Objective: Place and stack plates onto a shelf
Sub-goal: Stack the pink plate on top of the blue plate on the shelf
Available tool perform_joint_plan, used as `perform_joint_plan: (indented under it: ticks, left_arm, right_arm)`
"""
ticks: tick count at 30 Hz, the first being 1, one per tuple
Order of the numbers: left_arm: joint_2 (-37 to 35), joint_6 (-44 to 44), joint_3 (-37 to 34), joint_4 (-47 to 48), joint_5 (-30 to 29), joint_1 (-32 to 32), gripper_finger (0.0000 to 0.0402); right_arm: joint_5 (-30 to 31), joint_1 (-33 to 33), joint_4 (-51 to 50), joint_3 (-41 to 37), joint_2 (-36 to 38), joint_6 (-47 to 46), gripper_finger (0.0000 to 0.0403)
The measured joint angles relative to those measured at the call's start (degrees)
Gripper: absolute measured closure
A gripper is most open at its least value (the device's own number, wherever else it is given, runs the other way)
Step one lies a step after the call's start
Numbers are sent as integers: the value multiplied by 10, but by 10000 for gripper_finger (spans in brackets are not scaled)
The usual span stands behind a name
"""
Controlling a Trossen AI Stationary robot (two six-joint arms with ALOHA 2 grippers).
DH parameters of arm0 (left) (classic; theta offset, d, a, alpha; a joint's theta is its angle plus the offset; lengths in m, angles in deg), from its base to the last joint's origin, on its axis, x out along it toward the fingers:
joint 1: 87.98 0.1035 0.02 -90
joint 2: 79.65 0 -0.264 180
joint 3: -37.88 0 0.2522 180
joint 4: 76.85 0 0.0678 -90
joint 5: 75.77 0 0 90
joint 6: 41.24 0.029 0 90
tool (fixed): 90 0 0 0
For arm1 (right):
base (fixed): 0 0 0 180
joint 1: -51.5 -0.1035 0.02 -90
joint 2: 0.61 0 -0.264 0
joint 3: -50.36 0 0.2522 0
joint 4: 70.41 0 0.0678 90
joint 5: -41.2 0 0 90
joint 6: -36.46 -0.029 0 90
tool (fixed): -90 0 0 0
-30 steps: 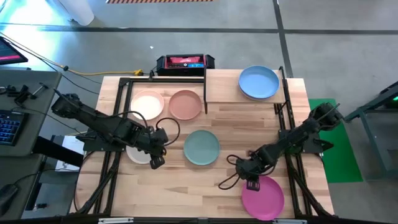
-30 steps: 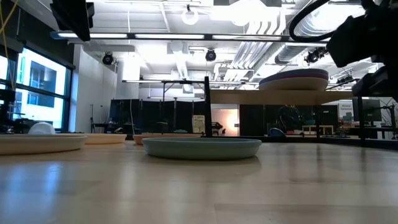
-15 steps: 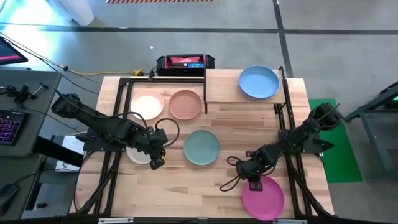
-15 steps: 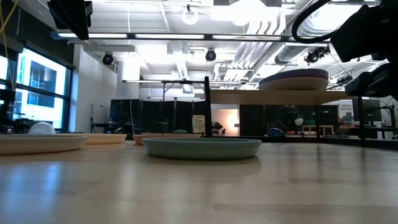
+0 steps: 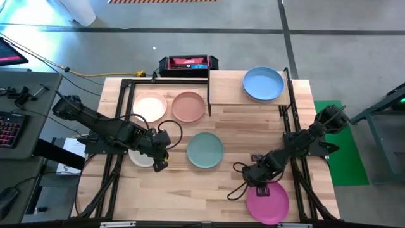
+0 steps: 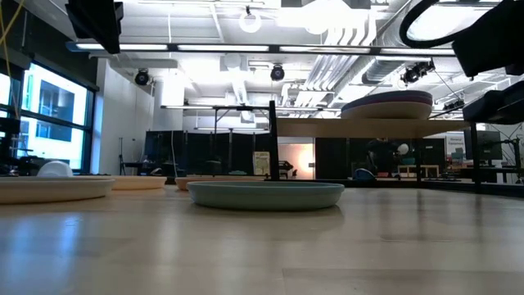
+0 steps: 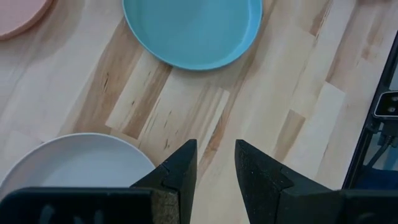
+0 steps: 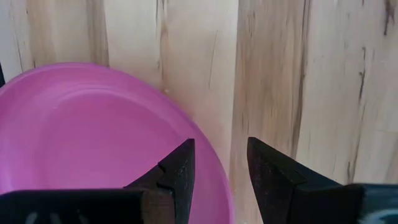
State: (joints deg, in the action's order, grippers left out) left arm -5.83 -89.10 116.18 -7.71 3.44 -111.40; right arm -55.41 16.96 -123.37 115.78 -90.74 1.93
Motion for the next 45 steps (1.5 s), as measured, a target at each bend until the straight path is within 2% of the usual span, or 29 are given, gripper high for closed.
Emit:
perform_joint_plan:
  ticks: [11,21,31,35,41,45]
  left_arm:
    - [0,0,0,0,-3,0,304]
    - [0,0,0,0,-3,0,304]
    - [0,0,0,0,-3,0,304]
    - [0,0,0,0,-4,0,304]
    - [0,10,0,0,-4,0,304]
    - [0,10,0,0,-4,0,304]
  right_arm:
    - [-13,-4,7,0,-38,-8,277]
    - [-7,-4,7,0,-40,4,277]
    - [-34,-4,8,0,-40,-3,280]
    - [-35,-4,7,0,-40,-15,313]
    - [-45,-4,7,0,-40,-28,392]
    - [-50,-4,6,0,-40,-44,396]
